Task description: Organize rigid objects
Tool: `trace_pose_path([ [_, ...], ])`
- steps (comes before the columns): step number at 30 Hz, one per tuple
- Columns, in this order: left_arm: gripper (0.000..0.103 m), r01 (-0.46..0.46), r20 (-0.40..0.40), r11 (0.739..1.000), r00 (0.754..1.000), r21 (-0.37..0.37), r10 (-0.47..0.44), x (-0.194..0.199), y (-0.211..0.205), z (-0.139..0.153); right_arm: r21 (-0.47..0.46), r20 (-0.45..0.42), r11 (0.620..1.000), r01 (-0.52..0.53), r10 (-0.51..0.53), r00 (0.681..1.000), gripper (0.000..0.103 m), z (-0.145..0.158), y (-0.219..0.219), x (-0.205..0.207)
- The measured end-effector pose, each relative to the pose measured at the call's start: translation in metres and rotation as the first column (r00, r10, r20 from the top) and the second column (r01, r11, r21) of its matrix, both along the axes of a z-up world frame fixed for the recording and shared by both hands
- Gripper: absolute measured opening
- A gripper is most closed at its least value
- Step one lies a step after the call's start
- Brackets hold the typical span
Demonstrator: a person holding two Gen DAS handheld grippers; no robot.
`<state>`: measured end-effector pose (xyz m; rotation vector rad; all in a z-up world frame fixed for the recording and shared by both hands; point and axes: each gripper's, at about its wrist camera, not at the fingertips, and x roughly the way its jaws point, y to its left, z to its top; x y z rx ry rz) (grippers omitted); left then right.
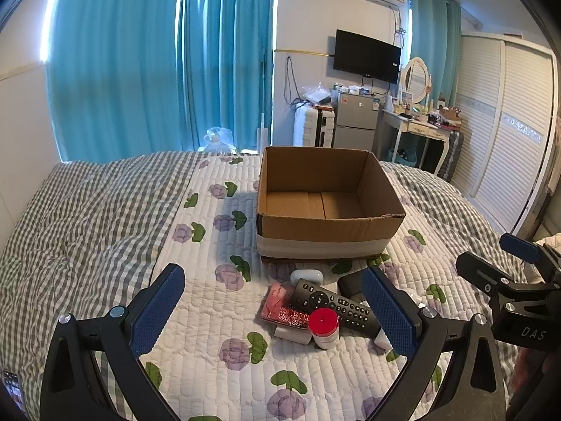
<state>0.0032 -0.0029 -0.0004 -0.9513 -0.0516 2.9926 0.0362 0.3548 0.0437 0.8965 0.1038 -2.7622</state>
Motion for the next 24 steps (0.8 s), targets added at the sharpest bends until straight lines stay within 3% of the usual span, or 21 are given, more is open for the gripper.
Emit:
trace_pose_path([
  [20, 0.102, 0.002, -0.006, 1.0, 1.0, 0.002, -0.002, 0.001, 0.003, 0.0, 0.001, 0.005, 1.0, -0.001, 0.001, 1.0, 0.103, -0.002, -0.003, -0.001],
  [24, 0.102, 0.003, 0.02, 1.0, 1.0, 0.01, -0.004, -0.005, 0.004, -0.011, 0.007, 0.01, 1.0, 0.01, -0.01, 1.0, 0.103, -0.007, -0.001, -0.006],
])
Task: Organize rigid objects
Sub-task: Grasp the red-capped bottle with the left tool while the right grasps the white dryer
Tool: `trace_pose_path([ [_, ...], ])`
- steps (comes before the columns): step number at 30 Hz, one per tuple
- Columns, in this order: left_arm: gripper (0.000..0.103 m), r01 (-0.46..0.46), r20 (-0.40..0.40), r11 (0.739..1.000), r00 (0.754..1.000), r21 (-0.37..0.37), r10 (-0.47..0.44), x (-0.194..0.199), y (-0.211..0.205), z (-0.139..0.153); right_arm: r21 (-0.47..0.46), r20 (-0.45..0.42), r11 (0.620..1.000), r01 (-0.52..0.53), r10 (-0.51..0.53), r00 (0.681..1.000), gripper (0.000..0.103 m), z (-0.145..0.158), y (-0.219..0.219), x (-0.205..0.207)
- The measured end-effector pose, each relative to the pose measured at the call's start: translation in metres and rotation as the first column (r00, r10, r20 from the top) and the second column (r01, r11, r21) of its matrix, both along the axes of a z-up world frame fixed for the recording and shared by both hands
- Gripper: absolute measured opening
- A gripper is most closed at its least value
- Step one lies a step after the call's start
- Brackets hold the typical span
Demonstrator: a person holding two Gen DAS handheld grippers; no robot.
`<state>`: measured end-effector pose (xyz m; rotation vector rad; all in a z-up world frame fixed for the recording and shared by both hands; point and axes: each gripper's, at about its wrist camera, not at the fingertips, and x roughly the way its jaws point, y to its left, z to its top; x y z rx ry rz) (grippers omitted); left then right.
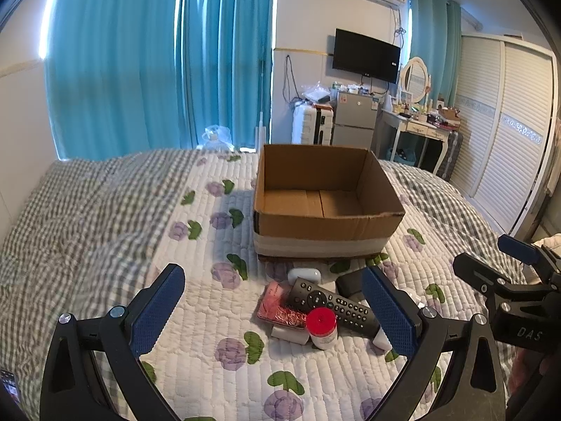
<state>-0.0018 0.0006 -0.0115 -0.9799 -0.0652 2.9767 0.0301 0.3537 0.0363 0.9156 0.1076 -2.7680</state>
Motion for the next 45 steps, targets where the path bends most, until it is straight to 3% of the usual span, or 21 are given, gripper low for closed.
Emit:
trace_pose_path([
  [8, 0.101, 0.023, 0.227, 1.0, 0.974, 0.0, -0.022, -0.028, 0.017, -0.082, 0.057, 0.107, 0.995, 0.076, -0.082, 0.991, 0.103, -0.061, 0.013, -0.024],
  [12, 0.1, 0.045, 0.283, 0.999, 0.958, -0.012, -0.04, -0.037, 0.032, -0.118, 0.074, 0.167, 0.994, 0.081, -0.093, 0.981, 0.103, -0.09, 0.02, -0.035],
  [15, 0.1, 0.073, 0.281, 0.997, 0.957, -0.008, -0.068, -0.042, 0.041, -0.13, 0.101, 0.203, 0.992, 0.08, -0.099, 0.974, 0.103, -0.108, 0.023, -0.041],
  [18, 0.099, 0.104, 0.258, 0.994, 0.961, -0.014, -0.097, -0.047, 0.049, -0.134, 0.104, 0.234, 0.991, 0.087, -0.11, 0.966, 0.103, -0.12, 0.029, -0.046],
  [20, 0.09, 0.124, 0.267, 0.992, 0.957, -0.008, -0.118, -0.053, 0.053, -0.138, 0.096, 0.257, 0.991, 0.096, -0.118, 0.959, 0.103, -0.127, 0.034, -0.05],
  [22, 0.057, 0.137, 0.305, 0.991, 0.944, -0.009, -0.128, -0.06, 0.057, -0.144, 0.093, 0.271, 0.99, 0.101, -0.123, 0.955, 0.103, -0.131, 0.035, -0.051],
  [24, 0.056, 0.147, 0.311, 0.989, 0.941, -0.033, -0.13, -0.061, 0.061, -0.146, 0.09, 0.279, 0.991, 0.1, -0.121, 0.953, 0.103, -0.135, 0.036, -0.052],
  [27, 0.043, 0.181, 0.305, 0.983, 0.939, -0.04, -0.161, -0.058, 0.066, -0.144, 0.074, 0.294, 0.993, 0.089, -0.107, 0.95, 0.103, -0.139, 0.035, -0.053],
  [31, 0.041, 0.196, 0.309, 0.98, 0.934, -0.025, -0.179, -0.056, 0.065, -0.141, 0.051, 0.327, 0.996, 0.068, -0.081, 0.942, 0.102, -0.148, 0.028, -0.058],
  [36, 0.04, 0.193, 0.333, 0.981, 0.923, 0.03, -0.192, -0.051, 0.051, -0.135, 0.023, 0.366, 0.998, 0.063, -0.067, 0.928, 0.091, -0.159, 0.021, -0.068],
  [40, 0.038, 0.219, 0.316, 0.976, 0.926, -0.001, -0.208, -0.042, 0.052, -0.127, 0.01, 0.395, 0.996, 0.085, -0.082, 0.915, 0.083, -0.166, 0.017, -0.077],
  [45, 0.037, 0.213, 0.31, 0.977, 0.928, 0.021, -0.209, -0.04, 0.044, -0.115, 0.031, 0.394, 0.996, 0.088, -0.093, 0.914, 0.072, -0.165, 0.013, -0.085],
])
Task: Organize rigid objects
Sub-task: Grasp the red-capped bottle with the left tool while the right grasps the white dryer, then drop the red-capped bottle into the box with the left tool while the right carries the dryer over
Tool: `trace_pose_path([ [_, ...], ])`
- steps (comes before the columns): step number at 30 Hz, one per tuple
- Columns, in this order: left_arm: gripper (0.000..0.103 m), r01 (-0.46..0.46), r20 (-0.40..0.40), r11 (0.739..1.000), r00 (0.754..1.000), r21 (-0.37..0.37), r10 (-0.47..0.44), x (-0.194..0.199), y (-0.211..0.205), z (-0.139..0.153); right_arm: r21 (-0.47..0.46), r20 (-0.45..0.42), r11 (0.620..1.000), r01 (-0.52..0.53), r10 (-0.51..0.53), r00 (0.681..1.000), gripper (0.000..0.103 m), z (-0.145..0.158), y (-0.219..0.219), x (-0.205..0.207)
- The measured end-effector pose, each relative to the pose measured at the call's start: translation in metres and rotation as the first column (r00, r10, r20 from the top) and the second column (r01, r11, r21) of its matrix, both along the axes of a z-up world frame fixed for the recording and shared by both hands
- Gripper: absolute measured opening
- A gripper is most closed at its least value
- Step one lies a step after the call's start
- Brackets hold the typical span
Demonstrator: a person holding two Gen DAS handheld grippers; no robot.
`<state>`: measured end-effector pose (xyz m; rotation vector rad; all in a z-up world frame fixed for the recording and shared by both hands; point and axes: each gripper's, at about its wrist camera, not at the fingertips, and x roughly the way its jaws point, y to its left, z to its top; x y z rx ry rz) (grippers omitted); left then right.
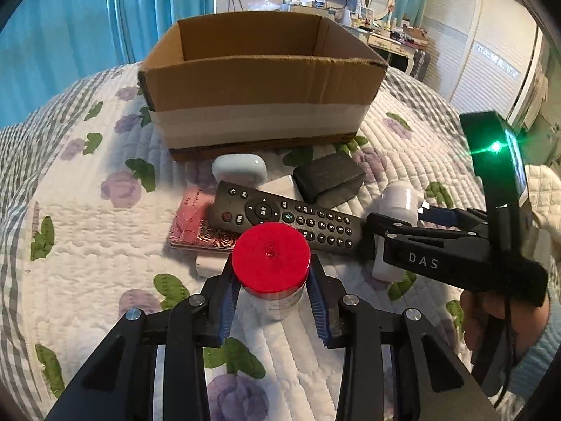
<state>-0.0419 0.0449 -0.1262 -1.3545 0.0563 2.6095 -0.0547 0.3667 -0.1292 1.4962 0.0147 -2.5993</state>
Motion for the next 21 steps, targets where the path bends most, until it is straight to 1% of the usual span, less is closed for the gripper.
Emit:
trace_pose_path([
  [3, 0.037, -0.008, -0.008, 1.0, 1.0, 0.004, 0.008, 0.001, -0.005, 0.008, -0.008, -0.003, 1.0, -0.002, 0.002, 1.0, 0.068, 0.004, 0.002, -0.001],
  [5, 0.037, -0.019, -0.015, 1.0, 1.0, 0.01, 0.019, 0.002, -0.008, 0.012, -0.012, 0.001, 1.0, -0.007, 0.007, 1.0, 0.067, 0.006, 0.003, -0.001],
  [7, 0.037, -0.026, -0.02, 1.0, 0.999, 0.013, 0.027, 0.003, -0.012, 0.018, -0.025, -0.015, 1.0, -0.017, 0.017, 1.0, 0.067, 0.012, 0.002, 0.002],
  [9, 0.037, -0.028, -0.03, 1.0, 0.999, 0.012, 0.028, 0.004, -0.015, 0.023, -0.021, -0.049, 0.999, -0.033, 0.032, 0.998, 0.067, 0.024, -0.001, 0.008],
  [11, 0.037, -0.03, -0.038, 0.999, 0.999, 0.012, 0.031, 0.004, -0.017, 0.028, -0.013, -0.087, 0.998, -0.062, 0.06, 0.994, 0.067, 0.038, -0.005, 0.013],
  [14, 0.037, -0.031, -0.056, 0.999, 0.998, 0.023, 0.033, 0.0, -0.021, 0.042, -0.003, -0.164, 0.995, -0.101, 0.099, 0.982, 0.067, 0.07, -0.01, 0.019],
  [17, 0.037, -0.036, -0.075, 0.999, 0.996, 0.041, 0.039, -0.009, -0.026, 0.061, -0.021, -0.2, 0.992, -0.126, 0.119, 0.973, 0.067, 0.097, -0.01, 0.009],
  [18, 0.037, -0.037, -0.085, 0.998, 0.996, 0.051, 0.041, -0.014, -0.028, 0.072, -0.024, -0.217, 0.991, -0.133, 0.125, 0.968, 0.067, 0.108, -0.009, 0.004],
  [21, 0.037, -0.02, -0.096, 0.999, 0.995, 0.046, 0.024, -0.03, -0.029, 0.096, -0.03, -0.251, 0.988, -0.152, 0.14, 0.958, 0.067, 0.135, -0.01, -0.006],
])
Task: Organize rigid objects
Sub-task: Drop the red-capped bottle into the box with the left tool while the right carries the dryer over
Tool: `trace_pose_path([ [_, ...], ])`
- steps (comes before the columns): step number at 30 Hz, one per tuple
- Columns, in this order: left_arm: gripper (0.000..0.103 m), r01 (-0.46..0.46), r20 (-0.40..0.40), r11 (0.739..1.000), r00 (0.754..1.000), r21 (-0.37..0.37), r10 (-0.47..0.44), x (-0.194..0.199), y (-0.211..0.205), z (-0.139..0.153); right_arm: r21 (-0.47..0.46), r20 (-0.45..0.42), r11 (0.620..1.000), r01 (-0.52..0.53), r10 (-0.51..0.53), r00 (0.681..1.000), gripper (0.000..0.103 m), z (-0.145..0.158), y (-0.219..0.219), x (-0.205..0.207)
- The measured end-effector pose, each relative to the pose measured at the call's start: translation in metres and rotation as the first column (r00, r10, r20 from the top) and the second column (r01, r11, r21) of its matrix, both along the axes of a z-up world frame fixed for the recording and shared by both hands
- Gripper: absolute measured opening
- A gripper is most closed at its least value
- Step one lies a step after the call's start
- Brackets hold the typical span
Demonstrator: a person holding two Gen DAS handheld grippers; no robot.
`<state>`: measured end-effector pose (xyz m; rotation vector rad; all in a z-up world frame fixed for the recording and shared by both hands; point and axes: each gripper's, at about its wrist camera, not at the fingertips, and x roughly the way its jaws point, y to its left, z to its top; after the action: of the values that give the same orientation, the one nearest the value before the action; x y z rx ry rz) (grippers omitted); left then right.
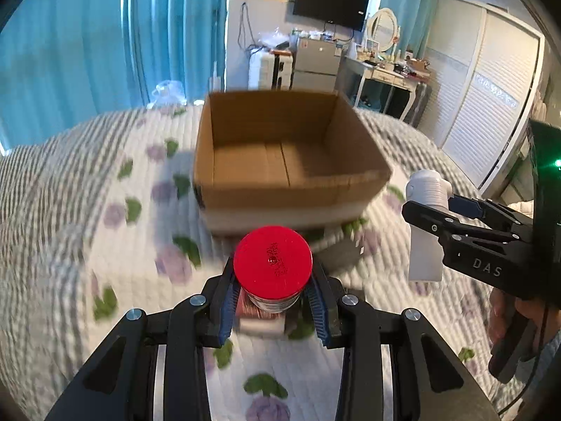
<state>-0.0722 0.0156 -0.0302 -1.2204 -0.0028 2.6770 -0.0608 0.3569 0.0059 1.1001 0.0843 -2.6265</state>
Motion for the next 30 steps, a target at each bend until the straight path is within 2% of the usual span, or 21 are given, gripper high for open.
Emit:
trace_pose_path([
  [4, 0.037, 0.033, -0.042, 0.999, 0.999, -0.015, -0.034, -0.034, 0.005, 0.039, -0.006, -0.043, 1.0, -0.028, 0.027, 0.999, 0.067, 0.029, -0.005, -0.022],
  [7, 0.037, 0.066, -0.064, 0.996, 0.996, -0.056, -0.069, -0.066, 0.017, 0.05, 0.009, -0.079, 0.999, -0.044, 0.044, 0.996, 0.067, 0.044, -0.01, -0.038],
  [9, 0.037, 0.061, -0.048, 0.996, 0.997, -0.059, -0.064, -0.086, 0.022, 0.048, 0.015, -0.089, 0.999, -0.051, 0.052, 0.995, 0.067, 0.049, -0.013, -0.049],
  [12, 0.037, 0.051, 0.03, 0.998, 0.998, -0.035, -0.05, -0.129, 0.026, 0.031, 0.018, -0.093, 0.998, -0.058, 0.06, 0.994, 0.067, 0.051, -0.016, -0.064],
  [17, 0.037, 0.036, 0.101, 0.994, 0.995, -0.099, -0.026, -0.174, 0.035, -0.005, 0.027, -0.077, 0.997, -0.068, 0.07, 0.995, 0.067, 0.041, -0.018, -0.087],
  [23, 0.037, 0.081, 0.226, 0.989, 0.973, -0.122, -0.052, -0.202, 0.044, -0.046, 0.035, -0.049, 0.996, -0.077, 0.079, 0.996, 0.067, 0.025, -0.02, -0.105],
  [25, 0.037, 0.102, 0.281, 0.985, 0.958, -0.142, -0.058, -0.207, 0.048, -0.06, 0.037, -0.038, 0.996, -0.08, 0.081, 0.996, 0.067, 0.02, -0.019, -0.11],
  [30, 0.039, 0.105, 0.258, 0.982, 0.964, -0.156, -0.062, -0.204, 0.05, -0.064, 0.037, -0.036, 0.995, -0.09, 0.092, 0.995, 0.067, 0.016, -0.02, -0.118],
])
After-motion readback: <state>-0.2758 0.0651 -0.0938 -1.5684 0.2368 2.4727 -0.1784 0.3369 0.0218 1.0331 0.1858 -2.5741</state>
